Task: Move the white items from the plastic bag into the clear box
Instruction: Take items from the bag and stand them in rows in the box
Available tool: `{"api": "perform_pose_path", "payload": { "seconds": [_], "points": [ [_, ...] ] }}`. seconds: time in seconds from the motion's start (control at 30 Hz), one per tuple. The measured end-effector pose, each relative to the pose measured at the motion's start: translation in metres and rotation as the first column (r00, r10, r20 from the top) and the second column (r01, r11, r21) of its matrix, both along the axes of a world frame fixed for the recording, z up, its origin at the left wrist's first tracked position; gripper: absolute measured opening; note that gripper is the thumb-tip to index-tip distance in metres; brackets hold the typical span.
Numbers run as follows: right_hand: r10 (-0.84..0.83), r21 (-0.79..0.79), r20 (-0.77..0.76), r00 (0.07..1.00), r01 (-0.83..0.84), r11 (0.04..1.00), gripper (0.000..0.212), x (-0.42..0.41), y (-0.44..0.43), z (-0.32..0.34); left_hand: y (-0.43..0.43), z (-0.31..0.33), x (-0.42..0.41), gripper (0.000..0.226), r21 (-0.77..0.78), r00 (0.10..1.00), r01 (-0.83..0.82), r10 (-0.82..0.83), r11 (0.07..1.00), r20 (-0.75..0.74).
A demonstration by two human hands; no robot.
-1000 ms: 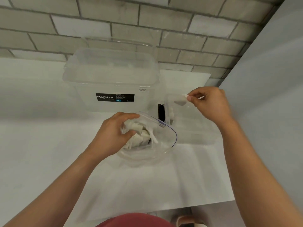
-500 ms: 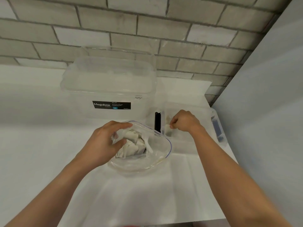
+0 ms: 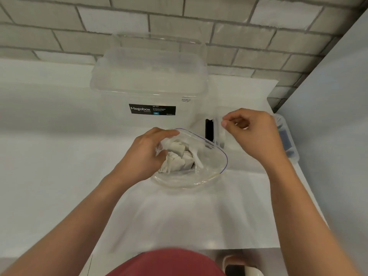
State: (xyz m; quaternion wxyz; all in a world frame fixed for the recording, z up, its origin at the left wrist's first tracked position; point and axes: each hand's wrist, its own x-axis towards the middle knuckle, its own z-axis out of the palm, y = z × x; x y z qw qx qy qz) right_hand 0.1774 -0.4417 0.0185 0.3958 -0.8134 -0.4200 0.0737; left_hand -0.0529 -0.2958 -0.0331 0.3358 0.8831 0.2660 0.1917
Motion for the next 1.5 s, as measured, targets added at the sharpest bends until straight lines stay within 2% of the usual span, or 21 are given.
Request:
{"api": "perform_pose_path", "payload": {
  "seconds": [0.07, 0.13, 0.17, 0.27, 0.37, 0.43, 0.57, 0.7, 0.87, 1.27, 1.4, 1.5],
  "points": [
    [0.178, 0.027, -0.116, 0.977, -0.176, 0.984, 0.005, -0.038, -0.002, 0.01, -0.001, 0.0, 0.0, 0.06, 0.001, 1.0, 0.013, -0.013, 1.0, -0.001],
    [0.31, -0.139, -0.147, 0.939, -0.33, 0.934, 0.007, -0.061, 0.005, -0.001, -0.001, 0.0, -0.002, 0.064, 0.015, 1.0, 0.025, -0.025, 1.0, 0.0],
    [0.35, -0.25, -0.096, 0.932, -0.363, 0.898, 0.009, -0.068, 0.011, -0.013, -0.001, 0.0, -0.003, 0.065, 0.022, 1.0, 0.031, -0.031, 0.999, 0.001],
    [0.365, -0.468, 0.101, 0.926, -0.279, 0.838, 0.019, -0.076, 0.03, -0.055, -0.001, -0.002, -0.009, 0.067, 0.026, 0.999, 0.041, -0.041, 0.999, 0.013],
    [0.325, -0.565, 0.241, 0.915, -0.14, 0.813, 0.018, -0.078, 0.045, -0.082, -0.001, -0.006, -0.012, 0.066, 0.033, 0.998, 0.061, -0.062, 0.998, 0.019],
    [0.298, -0.596, 0.276, 0.914, -0.081, 0.799, 0.016, -0.082, 0.05, -0.088, -0.001, -0.007, -0.012, 0.065, 0.026, 0.997, 0.075, -0.076, 0.997, 0.022],
    [0.289, -0.633, 0.273, 0.917, -0.055, 0.772, 0.025, -0.09, 0.049, -0.089, 0.0, -0.006, -0.013, 0.062, -0.011, 0.996, 0.081, -0.081, 0.997, 0.031],
    [0.301, -0.569, 0.234, 0.924, -0.12, 0.814, 0.018, -0.094, 0.04, -0.072, 0.003, -0.006, -0.011, 0.063, -0.03, 0.997, 0.072, -0.071, 0.997, 0.032],
    [0.247, -0.356, 0.245, 0.937, -0.15, 0.922, 0.018, -0.097, 0.024, -0.032, 0.01, -0.003, -0.01, 0.063, -0.049, 0.997, 0.045, -0.042, 0.998, 0.064],
    [0.256, -0.359, 0.335, 0.907, -0.129, 0.925, 0.016, -0.087, 0.01, -0.025, 0.009, -0.002, -0.007, 0.063, -0.062, 0.998, 0.032, -0.029, 0.998, 0.047],
    [0.202, -0.229, 0.301, 0.932, -0.135, 0.964, 0.011, -0.073, -0.004, -0.001, 0.01, -0.001, -0.008, 0.063, -0.063, 0.999, 0.027, -0.024, 0.998, 0.044],
    [0.06, -0.022, 0.23, 0.971, -0.056, 0.998, 0.009, -0.051, -0.02, 0.032, 0.012, -0.001, -0.01, 0.063, -0.052, 0.999, 0.008, -0.006, 0.999, 0.038]
  ]
}}
